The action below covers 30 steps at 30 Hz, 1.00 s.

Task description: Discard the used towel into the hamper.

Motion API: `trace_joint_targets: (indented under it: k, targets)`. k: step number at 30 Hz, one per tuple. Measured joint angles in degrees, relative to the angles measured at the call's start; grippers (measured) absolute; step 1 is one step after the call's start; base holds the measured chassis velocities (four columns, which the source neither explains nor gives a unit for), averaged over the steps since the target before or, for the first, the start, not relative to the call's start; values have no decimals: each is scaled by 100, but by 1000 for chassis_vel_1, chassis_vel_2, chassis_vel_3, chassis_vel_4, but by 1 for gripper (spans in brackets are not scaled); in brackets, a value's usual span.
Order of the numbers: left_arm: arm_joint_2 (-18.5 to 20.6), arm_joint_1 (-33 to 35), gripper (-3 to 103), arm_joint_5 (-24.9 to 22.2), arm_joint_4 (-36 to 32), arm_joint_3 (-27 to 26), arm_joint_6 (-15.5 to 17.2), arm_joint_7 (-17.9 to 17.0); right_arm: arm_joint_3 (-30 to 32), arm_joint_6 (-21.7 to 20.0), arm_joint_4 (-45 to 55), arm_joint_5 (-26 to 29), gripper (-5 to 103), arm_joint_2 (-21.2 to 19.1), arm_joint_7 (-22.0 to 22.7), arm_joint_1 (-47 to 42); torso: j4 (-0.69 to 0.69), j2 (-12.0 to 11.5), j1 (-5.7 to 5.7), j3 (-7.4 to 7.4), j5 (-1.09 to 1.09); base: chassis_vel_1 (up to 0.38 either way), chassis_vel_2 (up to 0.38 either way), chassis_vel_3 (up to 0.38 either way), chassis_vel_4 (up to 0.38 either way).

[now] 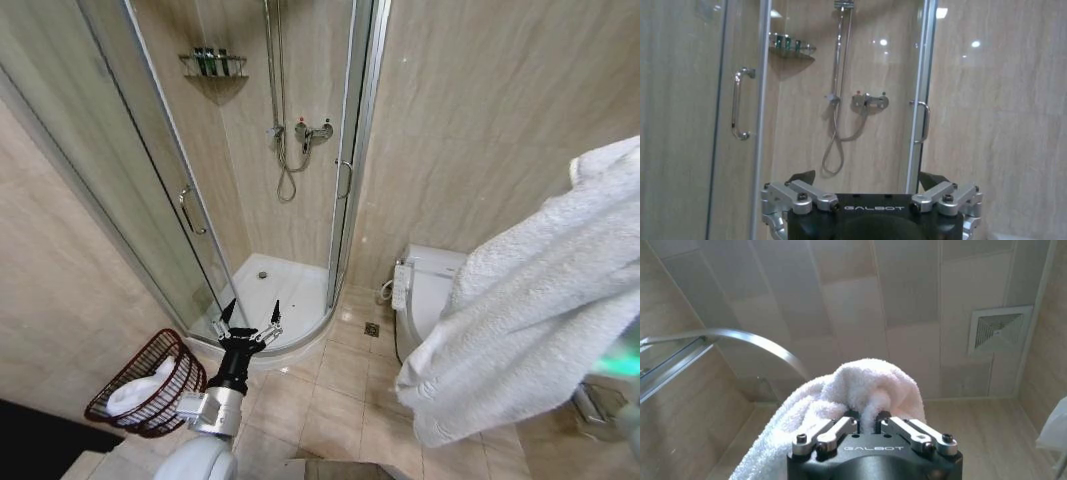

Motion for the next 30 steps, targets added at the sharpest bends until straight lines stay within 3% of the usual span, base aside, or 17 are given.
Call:
trace_joint_targets:
  k: [30]
  targets:
    - [0, 0, 100, 0, 0, 0, 0, 0, -27, 7, -46, -108, 13, 24, -75, 3, 2, -42, -20, -23, 0, 82, 76, 79, 80]
